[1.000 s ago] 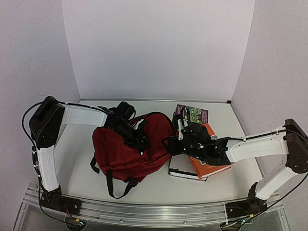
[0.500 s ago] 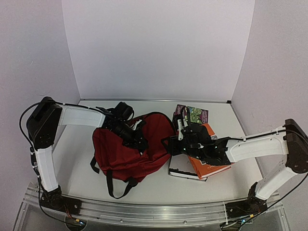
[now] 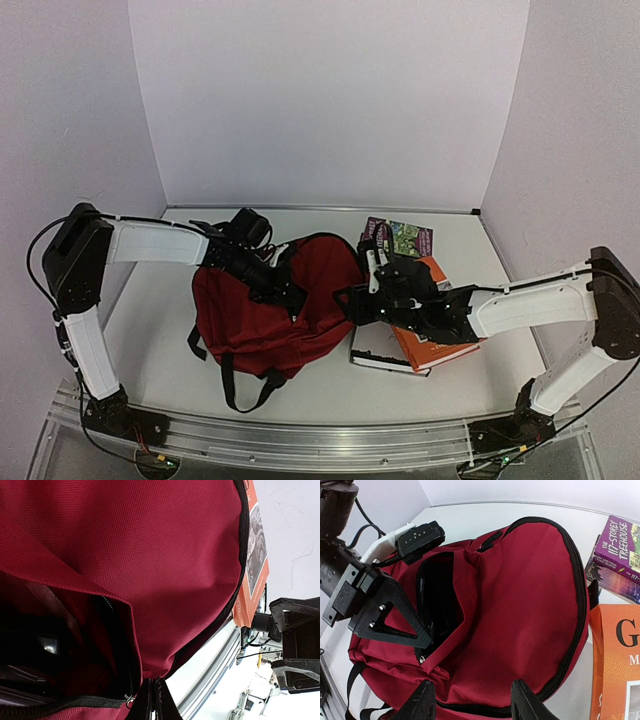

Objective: Pack the student bag
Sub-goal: Zip the student bag at the center of the board.

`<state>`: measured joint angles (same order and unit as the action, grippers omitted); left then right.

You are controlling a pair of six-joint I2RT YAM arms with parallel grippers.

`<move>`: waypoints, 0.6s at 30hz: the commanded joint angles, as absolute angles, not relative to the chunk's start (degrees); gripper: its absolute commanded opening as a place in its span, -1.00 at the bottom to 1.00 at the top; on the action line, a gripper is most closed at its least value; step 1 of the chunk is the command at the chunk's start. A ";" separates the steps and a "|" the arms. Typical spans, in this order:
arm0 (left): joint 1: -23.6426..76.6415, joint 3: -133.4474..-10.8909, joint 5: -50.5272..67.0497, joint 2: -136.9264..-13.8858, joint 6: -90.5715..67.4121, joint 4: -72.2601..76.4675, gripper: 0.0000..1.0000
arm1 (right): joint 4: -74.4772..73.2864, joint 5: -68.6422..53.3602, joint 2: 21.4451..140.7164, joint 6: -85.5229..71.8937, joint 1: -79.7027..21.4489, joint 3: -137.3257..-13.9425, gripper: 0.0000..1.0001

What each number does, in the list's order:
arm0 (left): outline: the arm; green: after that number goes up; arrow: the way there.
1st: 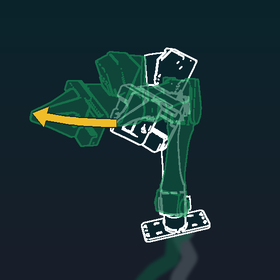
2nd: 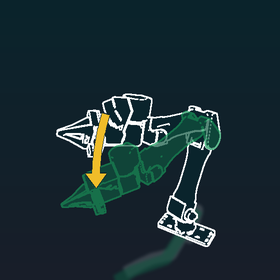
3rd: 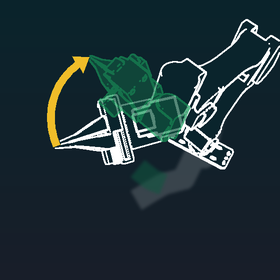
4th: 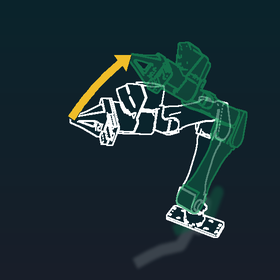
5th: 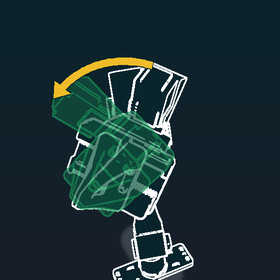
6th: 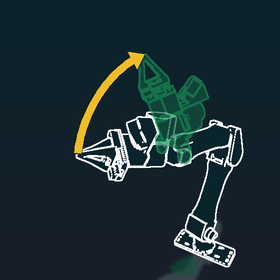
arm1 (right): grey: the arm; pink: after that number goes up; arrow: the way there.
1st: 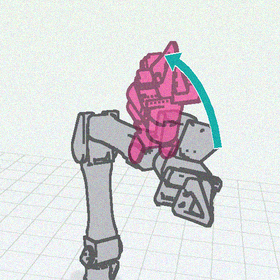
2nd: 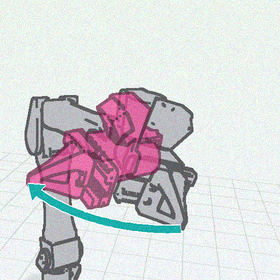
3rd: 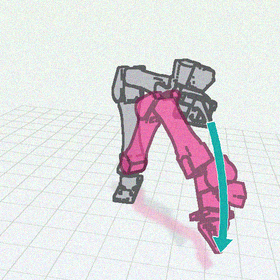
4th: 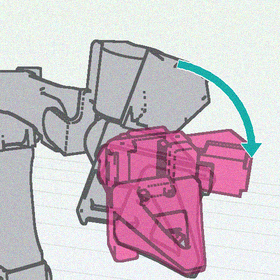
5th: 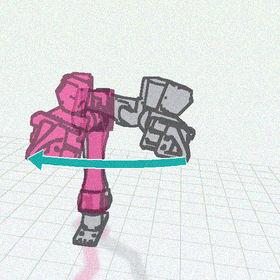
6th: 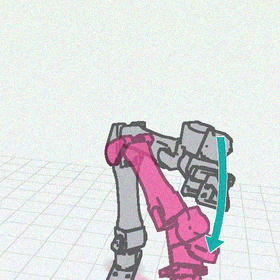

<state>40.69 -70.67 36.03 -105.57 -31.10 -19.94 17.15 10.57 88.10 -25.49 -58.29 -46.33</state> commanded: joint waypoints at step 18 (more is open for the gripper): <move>40.78 -65.15 34.56 -97.00 -36.97 -9.87 -0.99 | 25.83 17.88 110.38 -18.73 -66.36 -60.72 0.46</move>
<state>40.69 -65.59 34.74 -100.71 -35.57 -14.01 20.88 15.22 106.67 -20.47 -66.52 -57.64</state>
